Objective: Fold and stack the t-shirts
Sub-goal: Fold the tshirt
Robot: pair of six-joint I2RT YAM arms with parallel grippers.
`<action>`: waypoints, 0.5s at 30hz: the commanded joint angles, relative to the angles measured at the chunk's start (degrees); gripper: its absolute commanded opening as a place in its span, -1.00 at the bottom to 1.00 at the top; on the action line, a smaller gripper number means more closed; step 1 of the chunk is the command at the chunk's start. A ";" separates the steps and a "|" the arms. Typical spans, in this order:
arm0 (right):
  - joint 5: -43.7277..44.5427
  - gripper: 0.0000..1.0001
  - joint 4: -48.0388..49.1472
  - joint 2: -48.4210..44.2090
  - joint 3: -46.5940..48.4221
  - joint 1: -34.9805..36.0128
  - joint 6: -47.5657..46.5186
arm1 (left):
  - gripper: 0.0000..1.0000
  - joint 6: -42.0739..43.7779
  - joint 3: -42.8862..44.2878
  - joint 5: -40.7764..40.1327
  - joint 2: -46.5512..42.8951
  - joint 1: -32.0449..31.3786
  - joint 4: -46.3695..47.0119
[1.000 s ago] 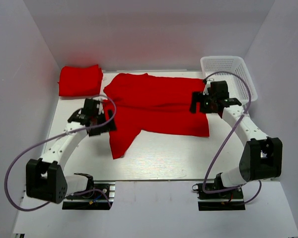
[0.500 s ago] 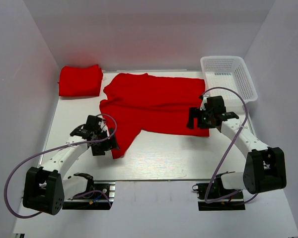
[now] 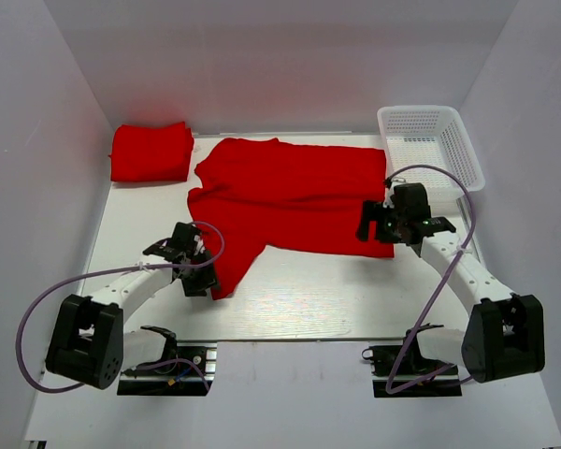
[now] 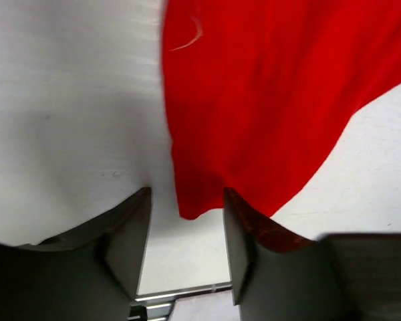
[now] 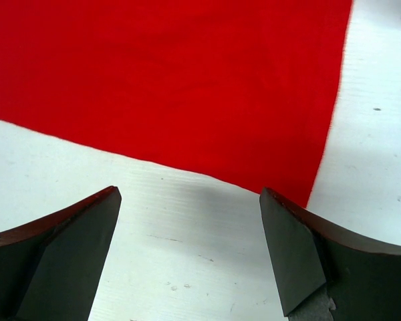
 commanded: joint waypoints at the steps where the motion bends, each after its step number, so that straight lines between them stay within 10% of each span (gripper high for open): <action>1: 3.35 0.81 0.71 -2.36 -0.18 -0.12 1.41 | 0.11 -0.31 -1.01 -2.41 2.00 -1.61 1.53; 9: 10.38 0.81 1.06 -7.63 -2.29 -0.30 4.40 | -0.27 -3.56 0.22 -11.37 6.48 -7.50 -0.93; 13: 11.79 0.81 -0.34 -8.69 -2.99 -0.30 5.54 | -1.00 -4.97 2.33 -15.42 10.79 -9.70 -2.86; 15: 12.49 0.81 -1.05 -8.60 -3.17 -0.29 6.51 | -1.00 -4.97 2.86 -16.12 11.32 -10.23 -2.86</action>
